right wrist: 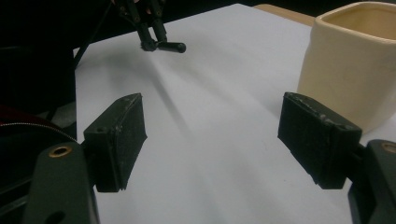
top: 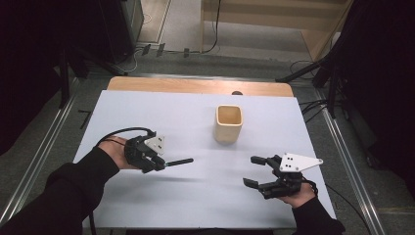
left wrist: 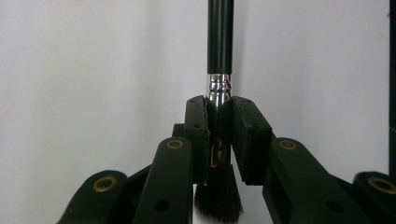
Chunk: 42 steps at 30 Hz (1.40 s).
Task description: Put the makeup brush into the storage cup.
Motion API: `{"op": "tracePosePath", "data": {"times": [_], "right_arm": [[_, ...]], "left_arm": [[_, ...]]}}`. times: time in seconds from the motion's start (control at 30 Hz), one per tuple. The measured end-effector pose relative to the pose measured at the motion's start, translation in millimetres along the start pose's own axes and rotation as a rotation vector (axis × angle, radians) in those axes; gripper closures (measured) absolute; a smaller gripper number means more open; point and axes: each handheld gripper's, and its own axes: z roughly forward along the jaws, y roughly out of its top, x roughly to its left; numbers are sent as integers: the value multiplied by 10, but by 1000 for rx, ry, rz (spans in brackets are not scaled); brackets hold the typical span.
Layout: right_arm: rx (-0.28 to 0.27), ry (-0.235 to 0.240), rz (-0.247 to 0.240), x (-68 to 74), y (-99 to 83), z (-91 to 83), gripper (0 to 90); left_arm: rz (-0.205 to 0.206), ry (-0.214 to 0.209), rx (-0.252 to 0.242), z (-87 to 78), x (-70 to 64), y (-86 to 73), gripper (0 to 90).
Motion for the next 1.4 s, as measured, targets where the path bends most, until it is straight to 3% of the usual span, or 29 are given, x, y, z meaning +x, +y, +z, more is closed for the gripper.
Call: {"op": "tracePosePath", "data": {"times": [0.3,0.4,0.67,0.8,0.93,1.1,1.4], "right_arm": [[26,71,3,-8,58,76,267],[26,78,9,-6,71,87,262],[21,99,11,-28,115,108,275],[17,105,17,-49,144,114,273],[24,119,14,-61,166,130,271],[41,133,15,-78,208,179,272],[55,135,23,-77,259,275,273]], "left_arm": [[-79,-24,-44,-42,-69,89,778],[-109,-49,-82,-10,-100,98,778],[-178,-44,-166,13,-169,73,778],[-191,-72,-186,28,-186,83,777],[-188,-70,-186,41,-207,107,778],[-239,-121,-224,56,-206,168,778],[-289,-145,-258,119,-230,209,778]]}}
